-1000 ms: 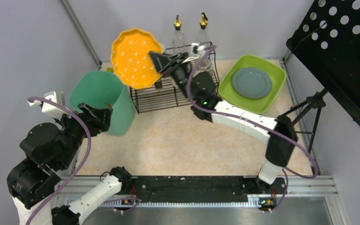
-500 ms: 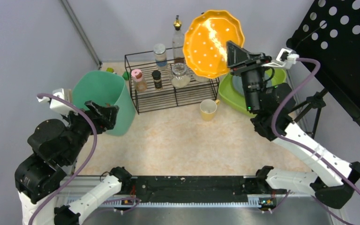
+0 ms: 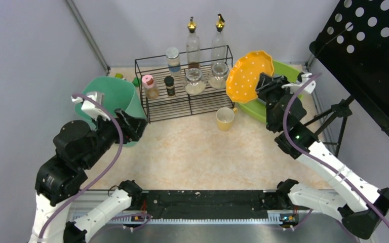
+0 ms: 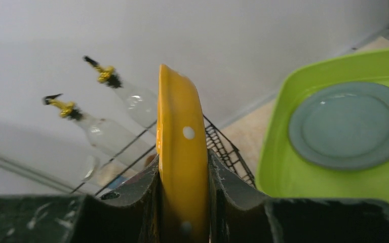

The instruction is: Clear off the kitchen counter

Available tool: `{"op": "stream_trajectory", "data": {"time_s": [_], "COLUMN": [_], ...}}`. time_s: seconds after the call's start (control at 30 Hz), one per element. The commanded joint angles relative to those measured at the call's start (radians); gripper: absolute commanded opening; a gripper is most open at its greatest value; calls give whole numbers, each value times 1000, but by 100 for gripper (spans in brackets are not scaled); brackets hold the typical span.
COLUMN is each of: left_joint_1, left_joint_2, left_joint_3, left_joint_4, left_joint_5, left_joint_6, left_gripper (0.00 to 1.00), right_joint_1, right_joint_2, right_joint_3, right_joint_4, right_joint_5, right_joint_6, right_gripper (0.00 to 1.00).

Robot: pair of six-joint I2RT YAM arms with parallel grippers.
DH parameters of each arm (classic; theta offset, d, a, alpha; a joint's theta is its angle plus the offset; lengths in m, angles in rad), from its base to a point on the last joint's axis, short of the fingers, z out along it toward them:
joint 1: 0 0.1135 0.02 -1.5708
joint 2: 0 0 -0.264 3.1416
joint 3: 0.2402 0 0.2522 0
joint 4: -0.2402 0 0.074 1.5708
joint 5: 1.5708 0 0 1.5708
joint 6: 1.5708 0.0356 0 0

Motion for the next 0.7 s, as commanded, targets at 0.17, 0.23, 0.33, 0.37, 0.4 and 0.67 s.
{"op": "stream_trajectory", "data": {"time_s": [0.17,0.23,0.33,0.37,0.4,0.67], "left_joint_1": [1,1,3,2,1,1], "left_joint_2": [23,28,42,49,53,107], "left_joint_3": [-91,-105,-118,-120,-123,-145], "left_joint_4": [126,142,154,155,155,189], "left_joint_5": [213,232,244,241,241,279], "left_joint_6": [-22,-25,-23,-20,-17,6], "left_gripper": [77,77,77,77,77,77], "right_joint_1": [-259,-310,-387,-410,-438,-556], "right_joint_2": [67,104,158,175,193,366], "right_joint_3": [-43,-42,-45,-47,-50,-42], "right_joint_4": [73,79,90,88,87,147], "right_joint_5": [-57,-76,-99,-100,-108,-132], "right_joint_6": [297,326,375,393,415,492], "right_gripper": [0,0,0,0,0,0]}}
